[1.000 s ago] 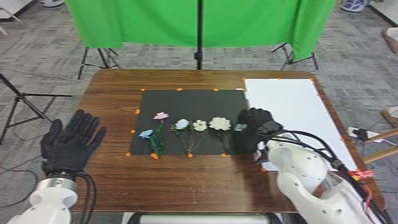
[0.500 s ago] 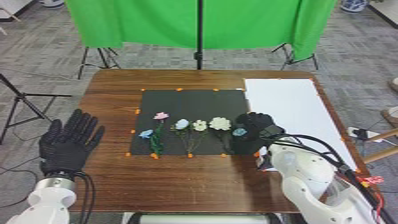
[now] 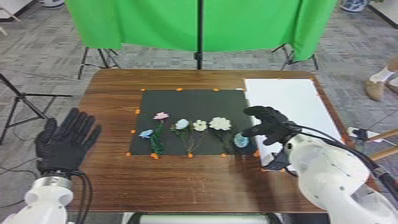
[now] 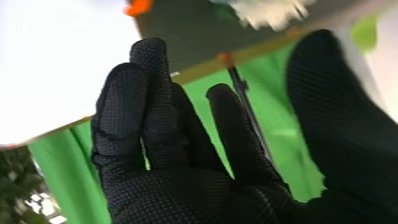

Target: Arrange flowers

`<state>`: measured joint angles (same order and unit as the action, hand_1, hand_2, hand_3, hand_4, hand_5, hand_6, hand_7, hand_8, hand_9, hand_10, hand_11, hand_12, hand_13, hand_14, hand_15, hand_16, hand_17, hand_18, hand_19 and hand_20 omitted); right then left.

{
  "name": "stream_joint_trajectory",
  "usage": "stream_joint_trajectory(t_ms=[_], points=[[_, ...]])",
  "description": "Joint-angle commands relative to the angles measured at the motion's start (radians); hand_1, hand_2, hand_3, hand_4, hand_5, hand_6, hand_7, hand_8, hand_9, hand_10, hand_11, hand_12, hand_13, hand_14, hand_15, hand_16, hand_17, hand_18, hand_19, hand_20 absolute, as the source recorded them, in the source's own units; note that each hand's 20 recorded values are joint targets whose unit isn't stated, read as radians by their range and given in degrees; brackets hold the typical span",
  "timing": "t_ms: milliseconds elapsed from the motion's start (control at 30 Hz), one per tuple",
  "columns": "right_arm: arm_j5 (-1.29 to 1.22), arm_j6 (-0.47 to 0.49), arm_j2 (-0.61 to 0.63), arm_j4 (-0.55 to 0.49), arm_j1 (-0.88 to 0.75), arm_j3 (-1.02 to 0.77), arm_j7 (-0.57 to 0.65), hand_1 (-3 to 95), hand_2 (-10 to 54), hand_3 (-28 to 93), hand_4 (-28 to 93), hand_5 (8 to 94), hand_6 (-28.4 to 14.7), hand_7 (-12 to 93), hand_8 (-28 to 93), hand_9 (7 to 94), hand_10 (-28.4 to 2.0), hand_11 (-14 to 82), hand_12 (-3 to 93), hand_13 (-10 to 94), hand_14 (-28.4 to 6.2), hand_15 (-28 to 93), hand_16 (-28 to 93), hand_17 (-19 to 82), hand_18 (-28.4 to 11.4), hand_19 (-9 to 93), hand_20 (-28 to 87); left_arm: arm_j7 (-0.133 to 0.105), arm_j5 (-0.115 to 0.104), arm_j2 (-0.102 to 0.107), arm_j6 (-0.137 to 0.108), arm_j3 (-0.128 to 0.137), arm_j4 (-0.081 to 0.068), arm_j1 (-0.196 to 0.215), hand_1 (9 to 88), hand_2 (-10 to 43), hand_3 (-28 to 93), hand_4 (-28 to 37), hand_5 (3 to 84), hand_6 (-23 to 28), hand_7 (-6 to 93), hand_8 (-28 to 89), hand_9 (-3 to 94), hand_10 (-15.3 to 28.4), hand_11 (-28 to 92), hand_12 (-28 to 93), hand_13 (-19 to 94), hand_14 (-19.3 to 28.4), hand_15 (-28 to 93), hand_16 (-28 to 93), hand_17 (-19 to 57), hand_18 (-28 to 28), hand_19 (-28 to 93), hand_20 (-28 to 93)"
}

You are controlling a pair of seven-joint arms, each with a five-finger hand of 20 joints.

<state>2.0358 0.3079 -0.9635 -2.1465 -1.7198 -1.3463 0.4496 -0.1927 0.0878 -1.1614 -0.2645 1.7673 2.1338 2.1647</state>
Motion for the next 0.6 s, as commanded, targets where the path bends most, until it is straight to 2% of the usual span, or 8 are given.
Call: stream_joint_trajectory(t_ms=[33, 67, 200, 267, 300, 433, 500, 600], points=[[-0.536, -0.136, -0.143, 0.152, 0.079, -0.185, -0.223, 28.7, 2.2, 75, -25, 36.3, -9.3, 11, -8, 36.4, -21.4, 10.3, 14.4, 40, -17.8, 39, 13, 24, -20.2, 67, 22, 0.079, 0.150, 0.031, 0.122, 0.045, -0.063, -0.059, 25.5, 13.8, 73, -28.2, 45.0, 7.6, 12.2, -8, 38.0, 12.9, 16, 11, 25, 11.6, 25, -5, -2.8, 12.4, 25, 13], [-0.616, -0.098, -0.175, 0.176, 0.091, -0.218, -0.244, 28.0, 3.5, 76, -26, 35.8, -8.2, 12, -9, 35.1, -20.0, 9.0, 14.1, 36, -17.7, 34, 13, 21, -19.7, 61, 21, 0.079, 0.171, 0.038, 0.126, 0.051, -0.068, -0.064, 25.0, 14.0, 72, -28.2, 44.6, 7.4, 11.2, -8, 37.6, 12.5, 15, 11, 24, 11.1, 23, -5, -2.7, 12.0, 24, 13], [-0.782, -0.136, -0.237, 0.214, 0.099, -0.281, -0.263, 23.3, 6.3, 76, -27, 34.9, -5.2, 12, -9, 33.4, -16.7, 5.7, 13.0, 28, -16.3, 18, 15, 15, -18.2, 42, 17, 0.086, 0.246, 0.055, 0.151, 0.059, -0.098, -0.110, 23.1, 14.9, 70, -28.3, 41.5, 7.0, 7.5, -8, 35.1, 11.7, 11, 10, 20, 9.3, 16, -6, -2.7, 10.7, 21, 12], [-0.829, -0.153, -0.266, 0.231, 0.106, -0.302, -0.272, 20.7, 6.8, 75, -27, 35.5, -4.5, 11, -9, 33.5, -16.0, 4.4, 12.6, 27, -15.6, 12, 17, 14, -17.7, 36, 17, 0.077, 0.238, 0.057, 0.175, 0.068, -0.116, -0.128, 22.7, 15.0, 70, -28.3, 40.6, 7.0, 7.0, -7, 33.9, 11.9, 11, 10, 19, 9.0, 15, -5, -2.8, 10.4, 21, 12], [-0.863, -0.153, -0.279, 0.239, 0.107, -0.313, -0.278, 20.4, 6.4, 75, -27, 36.9, -4.3, 11, -9, 33.7, -15.6, 4.3, 12.7, 27, -15.5, 11, 18, 14, -17.5, 35, 17, 0.076, 0.239, 0.058, 0.198, 0.074, -0.131, -0.139, 22.6, 14.9, 70, -28.3, 40.5, 7.0, 6.9, -7, 33.5, 12.1, 11, 10, 19, 9.2, 15, -5, -2.8, 10.4, 21, 12], [-0.997, -0.143, -0.329, 0.254, 0.106, -0.337, -0.274, 19.7, 4.8, 76, -26, 39.1, -4.4, 11, -10, 34.6, -14.8, 3.7, 12.6, 27, -14.9, 8, 19, 14, -16.8, 31, 17, 0.080, 0.278, 0.056, 0.222, 0.102, -0.151, -0.143, 23.2, 14.0, 70, -28.3, 40.1, 7.4, 6.4, -7, 32.1, 12.5, 10, 10, 19, 9.5, 14, -5, -3.0, 10.5, 20, 12], [-0.990, -0.129, -0.344, 0.248, 0.103, -0.344, -0.264, 18.5, 5.2, 76, -26, 38.7, -4.4, 10, -9, 34.5, -14.4, 3.1, 12.3, 27, -14.9, 7, 19, 14, -16.8, 30, 17, 0.072, 0.282, 0.044, 0.218, 0.111, -0.144, -0.131, 23.4, 13.7, 70, -28.3, 39.7, 7.3, 5.8, -7, 31.2, 12.4, 9, 10, 18, 9.5, 13, -5, -2.9, 10.5, 20, 12], [-0.982, -0.099, -0.362, 0.245, 0.107, -0.347, -0.252, 17.8, 5.6, 76, -26, 38.7, -4.5, 10, -9, 34.5, -14.2, 2.7, 12.2, 27, -14.8, 6, 20, 14, -17.0, 29, 18, 0.046, 0.261, 0.015, 0.220, 0.125, -0.131, -0.098, 23.9, 13.5, 70, -28.3, 39.2, 7.2, 5.6, -6, 30.2, 12.5, 8, 10, 19, 9.9, 13, -4, -2.9, 10.6, 19, 12]])
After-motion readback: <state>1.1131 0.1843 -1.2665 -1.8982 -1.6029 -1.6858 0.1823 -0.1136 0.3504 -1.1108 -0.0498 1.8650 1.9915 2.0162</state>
